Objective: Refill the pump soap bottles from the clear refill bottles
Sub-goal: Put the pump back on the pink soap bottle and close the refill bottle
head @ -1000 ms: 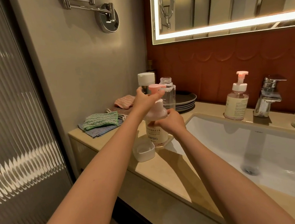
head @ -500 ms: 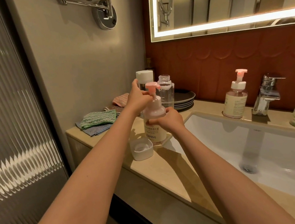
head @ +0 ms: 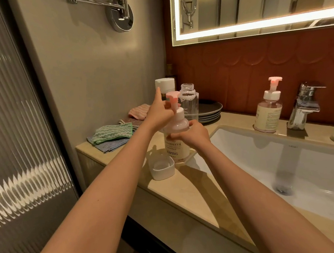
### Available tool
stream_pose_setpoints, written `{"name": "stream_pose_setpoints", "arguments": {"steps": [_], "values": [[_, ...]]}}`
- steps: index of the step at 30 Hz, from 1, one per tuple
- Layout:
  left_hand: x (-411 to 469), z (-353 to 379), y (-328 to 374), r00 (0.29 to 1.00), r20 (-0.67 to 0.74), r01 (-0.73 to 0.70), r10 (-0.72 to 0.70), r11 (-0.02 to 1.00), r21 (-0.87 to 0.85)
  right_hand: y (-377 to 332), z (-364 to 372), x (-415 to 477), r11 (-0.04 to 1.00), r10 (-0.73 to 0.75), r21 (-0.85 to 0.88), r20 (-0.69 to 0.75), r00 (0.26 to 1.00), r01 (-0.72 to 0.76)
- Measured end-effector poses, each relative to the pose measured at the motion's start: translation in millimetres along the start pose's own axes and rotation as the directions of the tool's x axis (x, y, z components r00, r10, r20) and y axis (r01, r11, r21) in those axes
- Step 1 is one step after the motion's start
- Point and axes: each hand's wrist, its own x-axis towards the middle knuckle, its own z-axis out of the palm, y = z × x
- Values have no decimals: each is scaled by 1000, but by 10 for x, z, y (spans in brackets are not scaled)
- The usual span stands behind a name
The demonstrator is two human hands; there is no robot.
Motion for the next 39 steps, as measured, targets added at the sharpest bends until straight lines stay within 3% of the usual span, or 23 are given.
{"name": "stream_pose_setpoints", "arguments": {"steps": [5,9,14,21,27,39], "values": [[-15,-12,89,994,41,108,-102,976,-188,-3,13,3,1000,-3,12,-10,1000,3],[41,67,6,994,-51,86,-93,988,-126,-1,11,-2,1000,3,0,1,1000,-3],[59,50,-22,995,22,104,-101,978,-182,-7,7,2,1000,7,-7,1,1000,-7],[81,86,-3,994,-27,98,-104,980,-172,-12,9,-17,1000,11,1,-8,1000,-11],[81,61,41,993,16,115,-115,949,-294,-17,5,-24,1000,15,9,-8,1000,-15],[22,77,-79,993,-100,37,-60,975,-219,-10,-7,-10,1000,14,-2,11,1000,-14]]}}
